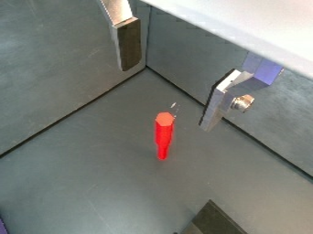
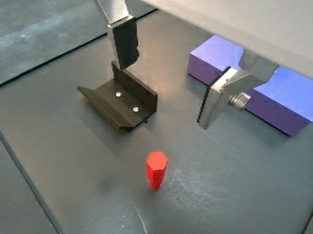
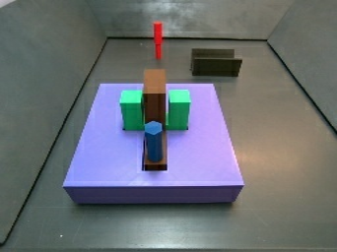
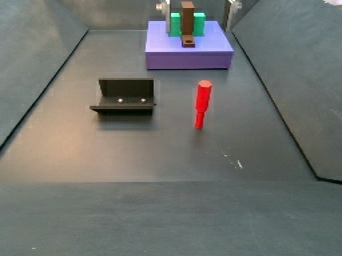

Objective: Pick up the red object. Move up. Move to above the board. Insert the red object.
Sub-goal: Pick up the red object.

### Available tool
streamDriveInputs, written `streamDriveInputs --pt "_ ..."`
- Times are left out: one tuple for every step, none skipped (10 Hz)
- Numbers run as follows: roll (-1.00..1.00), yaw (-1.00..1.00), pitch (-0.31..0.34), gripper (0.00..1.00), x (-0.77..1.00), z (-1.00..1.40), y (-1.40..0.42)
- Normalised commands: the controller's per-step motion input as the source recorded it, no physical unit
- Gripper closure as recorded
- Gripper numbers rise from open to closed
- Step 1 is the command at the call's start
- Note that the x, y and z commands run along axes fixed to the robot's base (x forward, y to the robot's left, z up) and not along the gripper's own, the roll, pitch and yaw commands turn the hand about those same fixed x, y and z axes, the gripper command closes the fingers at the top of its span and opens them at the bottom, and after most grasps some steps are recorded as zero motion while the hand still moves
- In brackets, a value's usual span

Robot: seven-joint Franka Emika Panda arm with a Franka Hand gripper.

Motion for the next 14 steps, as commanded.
streamDriveInputs --pt "0.08 0.00 0.000 0.00 0.00 -0.49 0.12" --pt "0.09 -0.01 -0.027 0.00 -0.03 -0.55 0.15" --pt "0.09 -0.01 -0.026 0.00 0.00 -0.53 0.14" --pt "0.06 -0.01 -0.009 0.00 0.00 -0.45 0.09" --pt "0.08 -0.03 -0.019 0.00 0.00 -0.46 0.09" --pt "0.09 -0.05 -0.020 0.00 -0.07 -0.45 0.15" --pt "0.07 -0.05 -0.009 0.00 0.00 -0.42 0.14" --pt "0.08 -0.04 -0.004 0.00 0.00 -0.43 0.16" --pt "0.06 -0.03 -0.009 0.00 0.00 -0.41 0.14" --pt "0.07 -0.05 -0.003 0.00 -0.01 -0.39 0.12" --pt "0.08 -0.09 -0.003 0.00 -0.09 -0.39 0.11" --pt "0.00 -0.19 -0.010 0.00 -0.18 -0.30 0.06" --pt "0.00 -0.20 -0.017 0.00 -0.16 -0.24 0.01" --pt "0.00 -0.22 -0.026 0.00 -0.17 -0.17 0.00"
